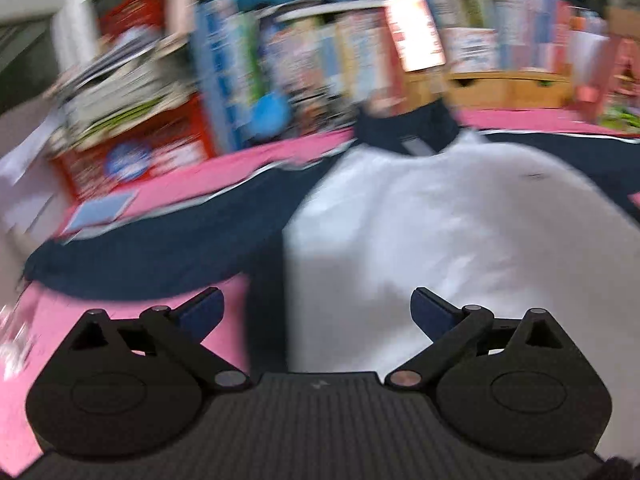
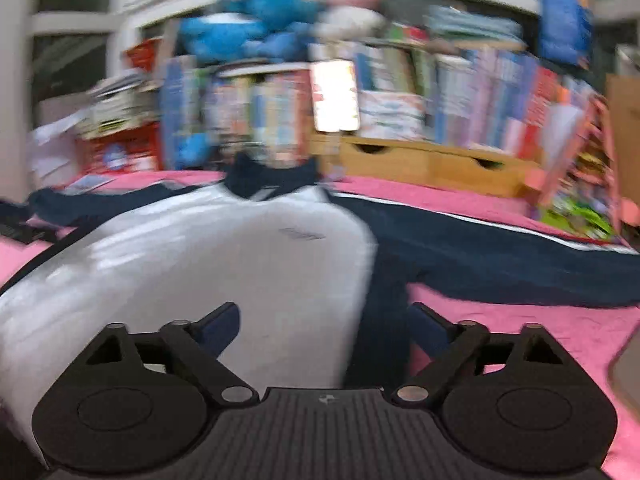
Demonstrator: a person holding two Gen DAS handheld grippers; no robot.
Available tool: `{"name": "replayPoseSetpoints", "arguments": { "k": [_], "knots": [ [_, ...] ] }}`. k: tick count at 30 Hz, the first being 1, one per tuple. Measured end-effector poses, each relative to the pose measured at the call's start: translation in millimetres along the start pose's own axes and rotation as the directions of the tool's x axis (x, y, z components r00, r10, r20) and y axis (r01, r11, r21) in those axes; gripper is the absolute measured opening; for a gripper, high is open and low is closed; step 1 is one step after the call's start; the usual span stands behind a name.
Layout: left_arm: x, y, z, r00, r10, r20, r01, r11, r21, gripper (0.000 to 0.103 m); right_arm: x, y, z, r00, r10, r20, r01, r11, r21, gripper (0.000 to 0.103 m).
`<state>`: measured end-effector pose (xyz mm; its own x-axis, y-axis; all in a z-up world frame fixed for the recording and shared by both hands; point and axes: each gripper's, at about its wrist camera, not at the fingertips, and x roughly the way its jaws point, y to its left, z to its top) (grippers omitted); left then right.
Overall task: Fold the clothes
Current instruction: 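Grasp the striped sleeve cuff with the right gripper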
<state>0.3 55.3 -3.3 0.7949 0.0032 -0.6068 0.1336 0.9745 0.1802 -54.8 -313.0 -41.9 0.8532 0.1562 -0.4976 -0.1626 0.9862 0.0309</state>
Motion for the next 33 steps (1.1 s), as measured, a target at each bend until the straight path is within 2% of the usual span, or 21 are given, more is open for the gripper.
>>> {"name": "replayPoseSetpoints", "arguments": {
  "k": [2, 5, 9, 12, 14, 16, 19, 21, 24, 25, 28, 30, 33],
  "knots": [
    [8.2, -23.6, 14.7, 0.998, -0.056, -0.012, 0.056, 0.998, 0.031, 0.102, 10.0, -37.6, 10.9, 0.998, -0.046, -0.034, 0.049, 0.995, 0.089, 0.08],
    [30.0, -64.3, 38.9, 0.988, -0.146, -0.052, 0.148, 0.988, 0.039, 0.102, 20.0, -110.1, 24.4, 0.984, -0.168, -0.054, 0.176, 0.96, 0.219, 0.08],
    [60.8, -125.3, 73.5, 0.966, -0.254, -0.056, 0.256, 0.966, 0.033, 0.102, 29.7, -222.6, 34.0, 0.944, -0.315, -0.098, 0.325, 0.839, 0.437, 0.081],
    [84.6, -178.3, 96.3, 0.96, -0.277, -0.032, 0.278, 0.953, 0.116, 0.102, 40.2, -293.0, 29.9, 0.935, -0.327, -0.14, 0.345, 0.74, 0.577, 0.081],
    [98.1, -208.8, 105.5, 0.961, -0.276, -0.017, 0.274, 0.942, 0.195, 0.102, 48.8, -322.5, 24.2, 0.932, -0.322, -0.169, 0.354, 0.695, 0.626, 0.081],
    [112.3, -236.0, 108.5, 0.96, -0.279, -0.015, 0.272, 0.925, 0.266, 0.102, 57.7, -340.4, 20.0, 0.926, -0.325, -0.194, 0.371, 0.676, 0.637, 0.081],
    [135.6, -258.9, 108.1, 0.959, -0.276, -0.057, 0.279, 0.901, 0.333, 0.102, 70.7, -353.7, 17.6, 0.915, -0.338, -0.219, 0.398, 0.673, 0.624, 0.081],
    [152.2, -266.4, 108.4, 0.957, -0.276, -0.091, 0.29, 0.887, 0.359, 0.103, 80.4, -358.7, 17.7, 0.912, -0.338, -0.233, 0.407, 0.669, 0.622, 0.081],
    [174.7, -265.3, 125.1, 0.943, -0.314, -0.11, 0.333, 0.884, 0.329, 0.103, 89.5, -363.6, 16.4, 0.906, -0.348, -0.24, 0.419, 0.66, 0.623, 0.071],
    [182.7, -266.0, 132.8, 0.947, -0.302, -0.108, 0.321, 0.892, 0.319, 0.103, 92.1, -364.9, 15.8, 0.904, -0.352, -0.242, 0.423, 0.657, 0.624, 0.066],
    [216.2, -268.0, 154.8, 0.966, -0.243, -0.09, 0.258, 0.928, 0.268, 0.103, 96.3, -366.5, 16.7, 0.903, -0.357, -0.24, 0.426, 0.667, 0.612, 0.063],
    [240.1, -262.4, 167.3, 0.963, -0.249, -0.105, 0.263, 0.952, 0.157, 0.103, 97.0, -367.8, 19.0, 0.903, -0.358, -0.239, 0.426, 0.672, 0.606, 0.061],
    [268.2, -255.3, 181.6, 0.96, -0.251, -0.122, 0.254, 0.967, 0.007, 0.103, 94.3, -369.4, 20.2, 0.898, -0.365, -0.246, 0.437, 0.669, 0.602, 0.053]
  ]
}}
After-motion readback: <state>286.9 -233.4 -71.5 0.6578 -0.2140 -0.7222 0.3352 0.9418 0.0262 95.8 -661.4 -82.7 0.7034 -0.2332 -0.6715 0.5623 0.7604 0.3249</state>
